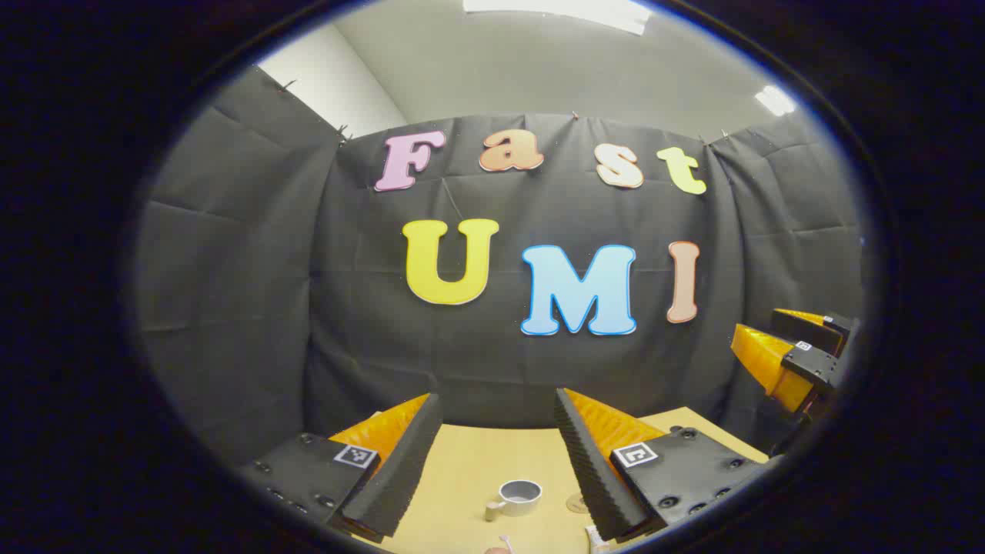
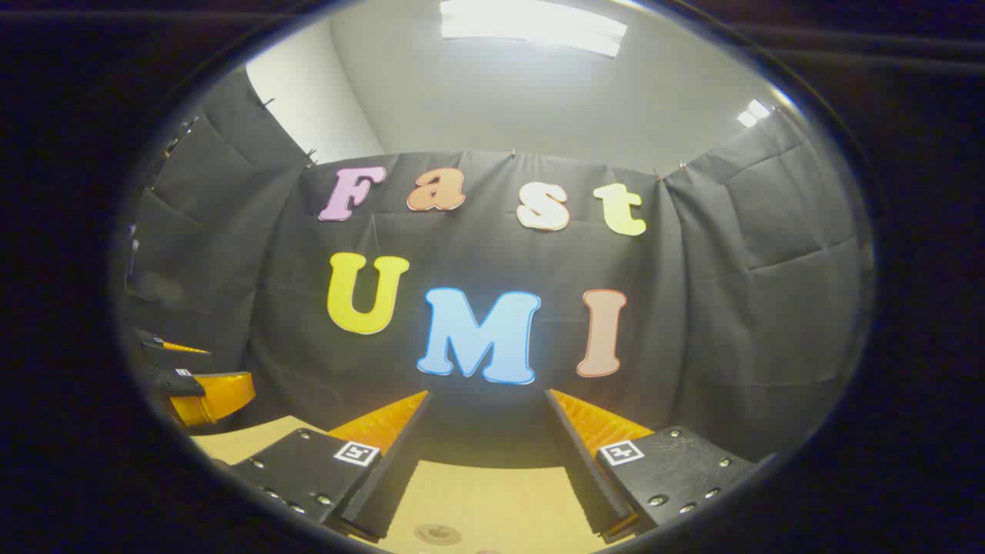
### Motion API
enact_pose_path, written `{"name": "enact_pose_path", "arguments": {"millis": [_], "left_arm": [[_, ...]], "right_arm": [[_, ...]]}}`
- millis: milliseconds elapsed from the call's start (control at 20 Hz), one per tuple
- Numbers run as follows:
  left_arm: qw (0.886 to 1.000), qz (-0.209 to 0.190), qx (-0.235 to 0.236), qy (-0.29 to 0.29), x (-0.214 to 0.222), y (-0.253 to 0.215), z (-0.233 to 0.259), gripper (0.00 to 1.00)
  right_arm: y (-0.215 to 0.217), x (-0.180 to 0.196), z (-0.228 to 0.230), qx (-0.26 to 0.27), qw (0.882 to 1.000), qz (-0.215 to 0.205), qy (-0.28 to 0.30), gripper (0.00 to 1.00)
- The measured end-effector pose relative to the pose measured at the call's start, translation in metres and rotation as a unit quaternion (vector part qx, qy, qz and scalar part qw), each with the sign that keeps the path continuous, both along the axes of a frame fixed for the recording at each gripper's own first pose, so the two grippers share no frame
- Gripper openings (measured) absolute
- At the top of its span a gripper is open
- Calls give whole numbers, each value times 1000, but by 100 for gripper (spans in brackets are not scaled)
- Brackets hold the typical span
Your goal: Put the toothbrush and toothpaste on the desktop into the cup, then pick up the cup and place it on the coaster on the desktop.
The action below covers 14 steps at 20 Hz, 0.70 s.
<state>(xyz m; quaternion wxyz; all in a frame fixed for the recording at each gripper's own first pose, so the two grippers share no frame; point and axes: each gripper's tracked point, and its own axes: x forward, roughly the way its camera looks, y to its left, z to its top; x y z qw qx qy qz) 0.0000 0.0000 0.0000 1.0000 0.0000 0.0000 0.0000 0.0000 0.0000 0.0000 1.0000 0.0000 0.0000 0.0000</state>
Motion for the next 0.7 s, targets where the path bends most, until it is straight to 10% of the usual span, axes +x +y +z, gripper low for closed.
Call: {"name": "enact_pose_path", "arguments": {"millis": [700], "left_arm": [[999,-21,20,36,10,-18,-7,92]], "right_arm": [[7,-2,-31,50,994,15,96,89]]}}
